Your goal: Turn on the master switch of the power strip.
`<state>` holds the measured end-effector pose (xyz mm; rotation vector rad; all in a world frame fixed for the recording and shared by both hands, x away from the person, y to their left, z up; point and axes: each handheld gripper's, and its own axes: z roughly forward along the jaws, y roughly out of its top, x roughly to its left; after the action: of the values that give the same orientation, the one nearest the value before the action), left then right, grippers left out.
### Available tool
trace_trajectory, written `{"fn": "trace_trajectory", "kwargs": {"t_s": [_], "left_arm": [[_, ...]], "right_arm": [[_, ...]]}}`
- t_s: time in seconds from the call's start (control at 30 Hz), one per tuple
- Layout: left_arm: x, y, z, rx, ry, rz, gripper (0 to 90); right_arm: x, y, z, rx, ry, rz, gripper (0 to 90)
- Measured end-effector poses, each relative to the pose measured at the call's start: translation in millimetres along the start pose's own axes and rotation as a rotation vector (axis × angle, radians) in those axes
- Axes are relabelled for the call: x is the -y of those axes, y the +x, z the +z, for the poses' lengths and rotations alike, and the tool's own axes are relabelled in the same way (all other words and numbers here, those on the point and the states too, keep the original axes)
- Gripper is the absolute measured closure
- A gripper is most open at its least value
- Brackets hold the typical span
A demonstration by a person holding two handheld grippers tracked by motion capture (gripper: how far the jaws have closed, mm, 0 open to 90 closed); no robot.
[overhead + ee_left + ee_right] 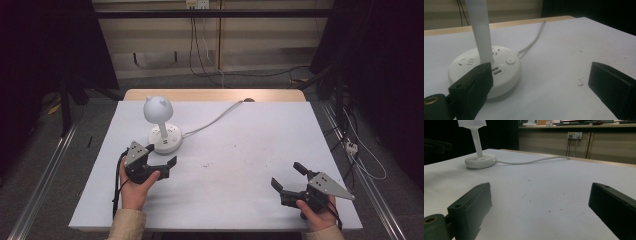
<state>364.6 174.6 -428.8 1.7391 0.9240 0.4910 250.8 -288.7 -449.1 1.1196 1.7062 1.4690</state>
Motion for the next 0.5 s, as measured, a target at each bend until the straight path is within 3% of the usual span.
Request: {"fn": "trace_trajectory", "kwargs": {"t_s": [0.2, 0.5], "left_arm": [[-3.8, -2.5, 10.2, 0.010, -0.006, -0.012, 9.2], [-8.2, -7.2, 26.5, -0.008, -0.002, -0.043, 16.3]], "right_arm": [[-0.4, -0.9, -0.7, 0.002, -0.002, -0.002, 4.1], [-0.6, -0.8, -0.4, 0.002, -0.002, -0.002, 4.2]]}}
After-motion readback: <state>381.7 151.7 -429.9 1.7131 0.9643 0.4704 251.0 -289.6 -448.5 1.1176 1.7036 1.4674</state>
